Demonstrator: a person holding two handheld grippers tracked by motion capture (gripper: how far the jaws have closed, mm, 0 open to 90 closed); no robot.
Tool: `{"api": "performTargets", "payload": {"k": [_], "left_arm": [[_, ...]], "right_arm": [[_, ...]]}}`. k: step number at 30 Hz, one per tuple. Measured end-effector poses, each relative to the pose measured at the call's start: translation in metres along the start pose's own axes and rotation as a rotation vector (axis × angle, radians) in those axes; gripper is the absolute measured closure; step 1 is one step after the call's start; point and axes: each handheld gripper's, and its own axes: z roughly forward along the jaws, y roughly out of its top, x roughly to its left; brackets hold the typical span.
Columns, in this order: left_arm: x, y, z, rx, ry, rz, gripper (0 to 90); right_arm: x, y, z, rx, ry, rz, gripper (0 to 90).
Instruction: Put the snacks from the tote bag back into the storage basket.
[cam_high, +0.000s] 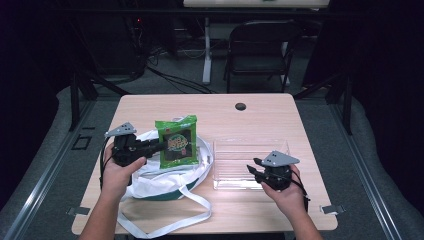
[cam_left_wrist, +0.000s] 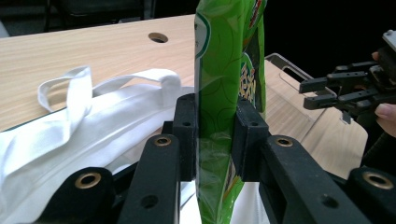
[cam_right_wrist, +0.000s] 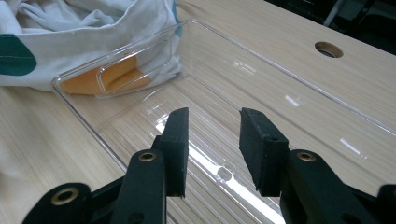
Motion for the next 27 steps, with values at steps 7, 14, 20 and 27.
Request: {"api": "performTargets", "payload": {"k": [7,14,20,27], "left_arm": [[-0.009,0.001,0.007,0.011,-0.020,0.017,74.6],[-0.016,0.001,0.016,0.029,-0.041,0.038,74.6],[-0.022,0.002,0.022,0.037,-0.057,0.050,74.6],[-0.027,0.003,0.030,0.043,-0.074,0.065,74.6]], "right_arm": [[0.002,0.012,0.000,-0.003,0.046,-0.012,63.0],[0.001,0.022,-0.002,0.027,0.089,-0.039,63.0],[-0.001,0.034,-0.006,0.038,0.126,-0.053,63.0],[0.000,0.054,-0.010,0.063,0.187,-0.090,62.2]]}}
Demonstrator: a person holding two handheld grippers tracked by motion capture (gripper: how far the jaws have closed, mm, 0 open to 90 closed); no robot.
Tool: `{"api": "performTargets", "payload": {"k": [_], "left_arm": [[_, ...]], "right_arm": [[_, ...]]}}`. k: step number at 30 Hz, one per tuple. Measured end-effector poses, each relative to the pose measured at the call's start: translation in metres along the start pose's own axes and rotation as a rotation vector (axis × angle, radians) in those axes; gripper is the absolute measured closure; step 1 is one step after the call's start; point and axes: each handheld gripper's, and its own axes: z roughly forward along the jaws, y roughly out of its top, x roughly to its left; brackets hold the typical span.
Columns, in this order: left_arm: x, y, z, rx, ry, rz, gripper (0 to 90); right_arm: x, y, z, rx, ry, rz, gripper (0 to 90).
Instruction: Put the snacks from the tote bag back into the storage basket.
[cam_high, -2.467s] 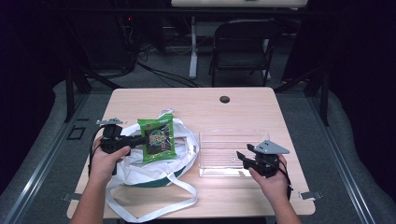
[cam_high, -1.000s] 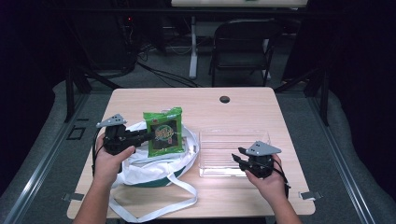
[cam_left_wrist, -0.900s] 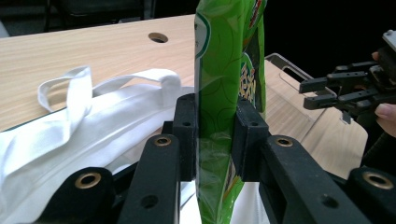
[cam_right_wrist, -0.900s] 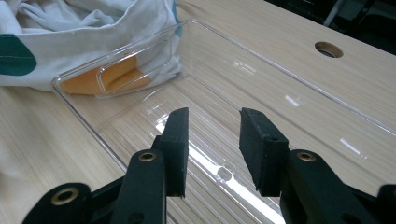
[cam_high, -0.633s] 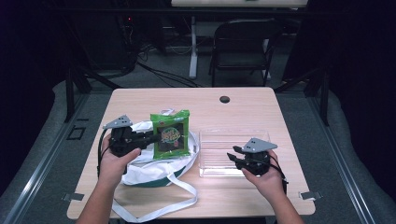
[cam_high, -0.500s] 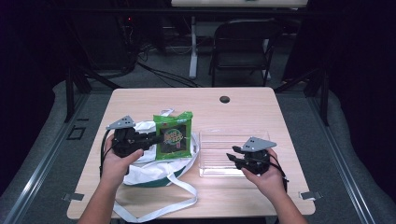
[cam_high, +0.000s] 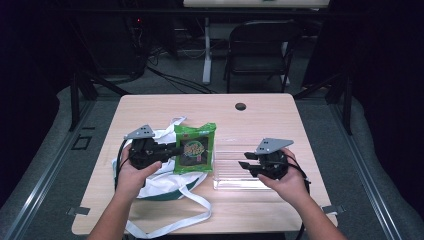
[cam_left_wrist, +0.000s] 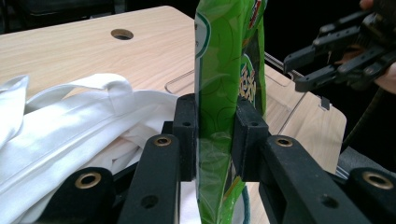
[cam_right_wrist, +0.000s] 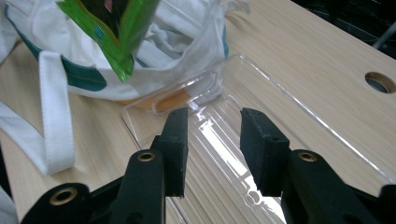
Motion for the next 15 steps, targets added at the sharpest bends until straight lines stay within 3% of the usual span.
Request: {"api": "performTargets", "payload": {"k": [7,15], "left_arm": [[-0.004,0.001,0.005,0.005,-0.011,0.015,74.6],[-0.007,0.002,0.009,0.004,-0.020,0.027,74.7]], "right_arm": [[-0.001,0.033,-0.014,0.021,0.041,-0.058,61.0],[0.005,0.071,-0.020,0.097,0.065,-0.178,58.4]]}}
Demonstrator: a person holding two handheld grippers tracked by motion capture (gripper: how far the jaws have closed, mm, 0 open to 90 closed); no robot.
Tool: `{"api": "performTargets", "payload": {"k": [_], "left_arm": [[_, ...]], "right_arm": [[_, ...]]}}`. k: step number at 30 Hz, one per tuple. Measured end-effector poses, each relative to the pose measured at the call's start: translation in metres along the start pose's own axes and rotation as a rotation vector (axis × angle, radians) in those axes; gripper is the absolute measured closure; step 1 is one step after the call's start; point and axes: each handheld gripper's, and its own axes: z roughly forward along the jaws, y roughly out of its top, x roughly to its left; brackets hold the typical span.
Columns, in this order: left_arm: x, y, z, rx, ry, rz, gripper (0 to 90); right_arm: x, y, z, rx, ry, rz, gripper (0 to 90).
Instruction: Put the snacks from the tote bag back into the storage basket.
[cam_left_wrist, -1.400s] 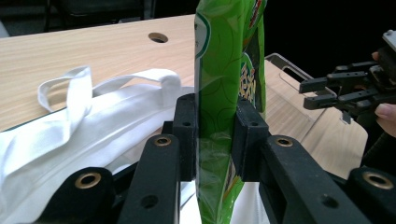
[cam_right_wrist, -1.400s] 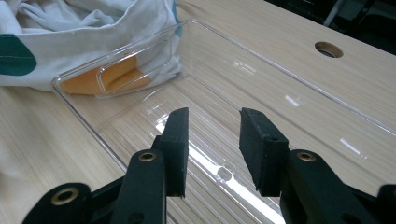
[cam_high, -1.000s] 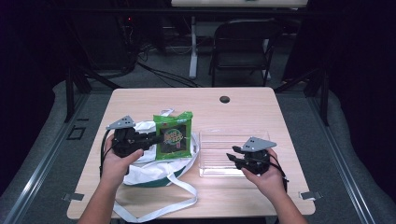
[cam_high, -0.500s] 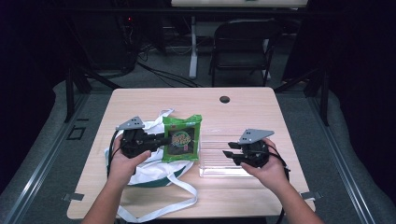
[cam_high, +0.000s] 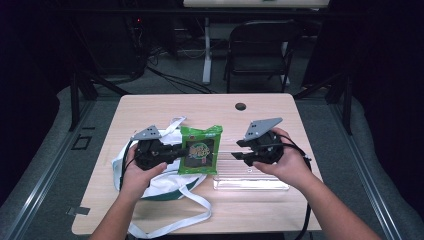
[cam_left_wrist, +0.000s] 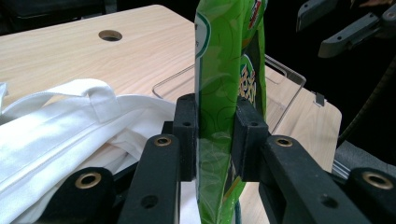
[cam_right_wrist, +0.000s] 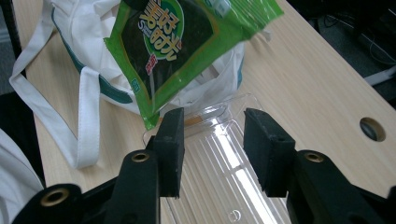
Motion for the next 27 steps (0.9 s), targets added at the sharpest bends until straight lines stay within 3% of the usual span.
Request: {"api": "performTargets", "payload": {"k": [10,27], "left_arm": [[-0.003,0.002,0.001,-0.006,-0.007,0.010,74.7],[-0.006,0.002,0.005,0.000,-0.014,0.030,74.7]], "right_arm": [[0.001,0.040,-0.005,0.038,-0.014,-0.124,53.9],[0.004,0.074,0.006,0.090,-0.006,-0.221,53.0]]}}
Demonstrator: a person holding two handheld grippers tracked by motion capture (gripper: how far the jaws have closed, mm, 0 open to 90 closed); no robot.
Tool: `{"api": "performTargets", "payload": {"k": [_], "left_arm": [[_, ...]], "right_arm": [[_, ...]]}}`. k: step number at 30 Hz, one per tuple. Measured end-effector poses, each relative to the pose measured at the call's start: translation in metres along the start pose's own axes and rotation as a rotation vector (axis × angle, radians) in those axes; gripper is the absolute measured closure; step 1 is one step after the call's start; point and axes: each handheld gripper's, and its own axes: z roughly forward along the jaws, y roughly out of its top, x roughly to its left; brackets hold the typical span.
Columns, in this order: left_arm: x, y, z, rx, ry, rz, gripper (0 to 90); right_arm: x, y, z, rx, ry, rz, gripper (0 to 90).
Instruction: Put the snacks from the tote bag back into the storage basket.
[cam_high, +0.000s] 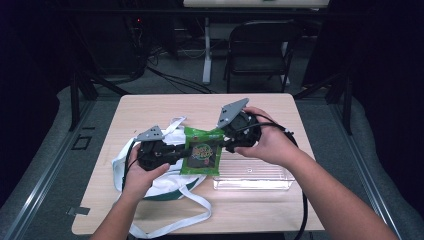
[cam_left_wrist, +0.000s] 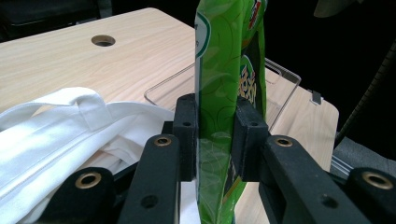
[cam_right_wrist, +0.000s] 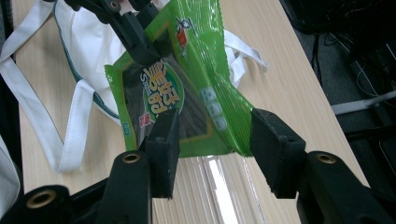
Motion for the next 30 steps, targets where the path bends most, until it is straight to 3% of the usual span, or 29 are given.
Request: {"api": "performTargets", "payload": {"k": [19,30], "left_arm": [[-0.012,0.001,0.008,0.001,-0.029,0.032,74.7],[-0.015,0.001,0.010,0.002,-0.033,0.043,74.7]], "right_arm": [[0.003,0.018,0.019,0.026,0.038,-0.035,53.3],[0.004,0.020,0.030,0.080,0.082,-0.046,54.5]]}}
